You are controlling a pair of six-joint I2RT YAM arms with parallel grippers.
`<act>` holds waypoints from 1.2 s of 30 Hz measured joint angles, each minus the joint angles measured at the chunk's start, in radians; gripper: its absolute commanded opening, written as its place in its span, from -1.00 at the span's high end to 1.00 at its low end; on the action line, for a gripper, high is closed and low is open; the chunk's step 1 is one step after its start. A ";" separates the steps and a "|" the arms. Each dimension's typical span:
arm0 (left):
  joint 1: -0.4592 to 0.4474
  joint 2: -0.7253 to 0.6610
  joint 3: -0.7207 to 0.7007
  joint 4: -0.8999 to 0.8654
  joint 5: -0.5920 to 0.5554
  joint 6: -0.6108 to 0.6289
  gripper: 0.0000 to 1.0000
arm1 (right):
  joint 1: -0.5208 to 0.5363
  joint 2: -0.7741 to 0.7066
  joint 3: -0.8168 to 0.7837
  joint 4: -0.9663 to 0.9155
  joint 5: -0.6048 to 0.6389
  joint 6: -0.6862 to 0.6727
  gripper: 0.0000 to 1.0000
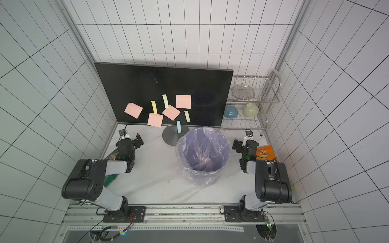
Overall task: Remove the sticky note from the monitor
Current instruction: Tear off the sticky note from the monitor.
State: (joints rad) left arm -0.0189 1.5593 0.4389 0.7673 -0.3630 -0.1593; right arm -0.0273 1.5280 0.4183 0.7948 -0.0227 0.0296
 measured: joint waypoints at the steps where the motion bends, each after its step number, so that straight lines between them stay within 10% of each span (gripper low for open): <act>1: 0.000 0.000 0.000 0.000 0.000 0.000 -0.97 | 0.000 0.000 0.000 0.000 0.000 0.000 -0.97; 19: -0.022 -0.157 -0.054 -0.023 -0.040 -0.001 -0.97 | -0.006 -0.119 0.005 -0.111 -0.006 0.005 -0.97; 36: -0.211 -0.536 0.003 -0.528 -0.270 -0.161 -0.97 | -0.006 -0.553 0.019 -0.537 0.068 0.129 -0.97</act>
State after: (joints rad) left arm -0.2298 1.0229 0.4423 0.2398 -0.6331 -0.3199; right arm -0.0330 0.9749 0.4377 0.2577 0.0452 0.1581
